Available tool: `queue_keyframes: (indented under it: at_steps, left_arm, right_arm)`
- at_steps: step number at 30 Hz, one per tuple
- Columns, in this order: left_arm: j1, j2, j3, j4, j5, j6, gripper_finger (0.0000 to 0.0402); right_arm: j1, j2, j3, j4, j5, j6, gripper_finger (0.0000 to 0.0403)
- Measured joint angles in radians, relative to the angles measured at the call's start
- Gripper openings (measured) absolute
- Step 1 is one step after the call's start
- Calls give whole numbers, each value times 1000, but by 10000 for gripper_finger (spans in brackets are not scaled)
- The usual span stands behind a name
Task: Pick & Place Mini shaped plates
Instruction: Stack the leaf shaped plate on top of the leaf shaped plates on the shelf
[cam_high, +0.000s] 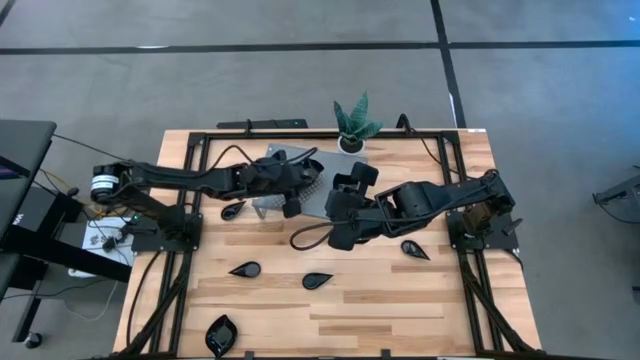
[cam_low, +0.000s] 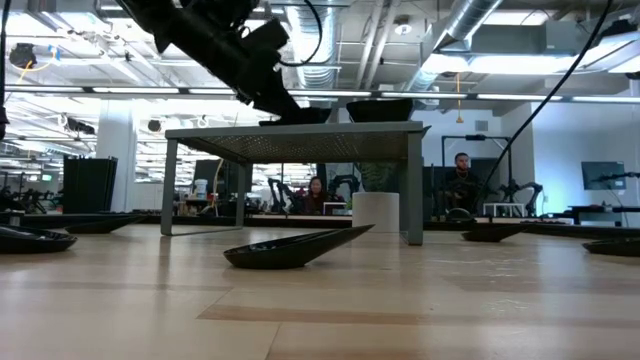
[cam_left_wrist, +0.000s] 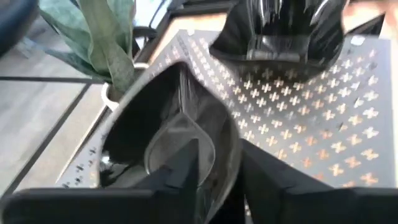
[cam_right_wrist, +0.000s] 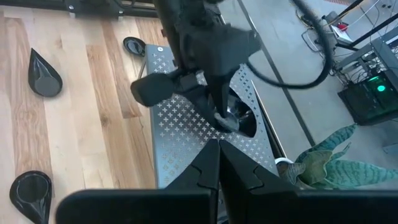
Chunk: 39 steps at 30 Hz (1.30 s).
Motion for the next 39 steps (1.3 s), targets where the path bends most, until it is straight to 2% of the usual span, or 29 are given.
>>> queue_keyframes:
  at_steps: [5, 7, 12, 16, 21, 27, 33, 39]
  left_arm:
    - [-23, -43, 0, -4, 0, -2, 19]
    - [-32, -62, 0, -4, 1, -26, 7]
    - [-64, -137, 0, -34, -20, -70, 4]
    - [-80, -196, 0, -53, -103, -95, 4]
    - [-87, -248, 1, -131, -229, -218, 3]
    - [-94, -170, 1, -107, -307, -405, 3]
    - [-93, -77, 20, -33, -363, -417, 3]
    - [-103, -59, 88, -30, -383, -416, 3]
  right_arm:
    - [0, 0, 0, -3, 0, 0, 0]
    - [0, 0, 0, -3, 0, 0, 0]
    - [2, 0, 0, -4, 0, 0, 0]
    - [2, 0, 0, -4, -1, 0, 0]
    - [2, 0, 0, -4, -1, 0, 0]
    - [-2, 0, 0, 0, -1, 0, 0]
    - [-8, 0, 0, -1, -1, 0, 0]
    - [-7, 0, 0, -5, -3, 0, 0]
